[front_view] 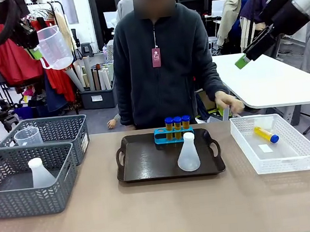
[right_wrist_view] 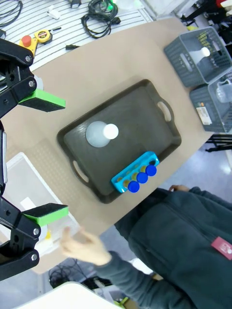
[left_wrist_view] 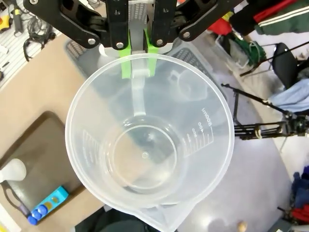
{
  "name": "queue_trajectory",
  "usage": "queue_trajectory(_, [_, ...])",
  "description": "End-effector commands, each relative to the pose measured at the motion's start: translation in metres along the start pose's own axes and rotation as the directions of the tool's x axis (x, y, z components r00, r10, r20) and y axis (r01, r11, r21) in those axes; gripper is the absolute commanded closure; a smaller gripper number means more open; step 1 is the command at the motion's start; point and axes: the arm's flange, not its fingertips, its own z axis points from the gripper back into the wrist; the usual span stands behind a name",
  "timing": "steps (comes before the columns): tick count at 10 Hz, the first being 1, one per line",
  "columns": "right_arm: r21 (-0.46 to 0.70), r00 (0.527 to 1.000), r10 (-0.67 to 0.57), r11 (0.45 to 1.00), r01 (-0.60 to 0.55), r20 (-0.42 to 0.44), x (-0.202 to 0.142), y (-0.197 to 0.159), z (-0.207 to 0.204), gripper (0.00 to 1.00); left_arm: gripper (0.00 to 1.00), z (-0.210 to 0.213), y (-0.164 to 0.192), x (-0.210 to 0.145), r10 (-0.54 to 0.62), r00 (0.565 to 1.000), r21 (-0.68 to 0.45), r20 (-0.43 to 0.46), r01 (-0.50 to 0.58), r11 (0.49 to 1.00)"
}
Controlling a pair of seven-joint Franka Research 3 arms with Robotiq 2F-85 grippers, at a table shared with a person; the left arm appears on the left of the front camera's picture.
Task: Prepare the laboratory tools.
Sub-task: Pick up one Large Measuring Cup and place it on the Handle tray.
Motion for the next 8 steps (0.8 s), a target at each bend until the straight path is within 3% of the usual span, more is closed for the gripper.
queue_trajectory(1, [0.013,1.000,0.002,1.000,-0.002,0.011,0.000,0.000,0.001,0.00,1.00,0.002,0.001,-0.002,0.014,1.000,0.013,0.002,-0.014,1.000])
queue_trajectory(2, [0.013,1.000,0.002,1.000,-0.002,0.011,0.000,0.000,0.001,0.00,1.00,0.000,0.000,0.000,0.000,1.000,0.000,0.000,0.000,1.000])
queue_trajectory(3, [0.013,1.000,0.002,1.000,-0.002,0.011,0.000,0.000,0.001,0.00,1.00,0.005,-0.009,-0.004,-0.079,0.997,-0.032,0.000,0.079,0.996])
queue_trajectory(4, [0.013,1.000,0.002,1.000,-0.002,0.011,0.000,0.000,0.001,0.00,1.00,0.012,-0.024,-0.002,-0.230,0.972,-0.027,0.042,0.231,0.973])
queue_trajectory(5, [0.013,1.000,0.002,1.000,-0.002,0.011,0.000,0.000,0.001,0.00,1.00,0.014,-0.039,0.008,-0.306,0.950,-0.031,0.069,0.309,0.951])
queue_trajectory(8, [0.013,1.000,0.002,1.000,-0.002,0.011,0.000,0.000,0.001,0.00,1.00,0.015,-0.090,0.033,-0.449,0.887,-0.017,0.109,0.454,0.891])
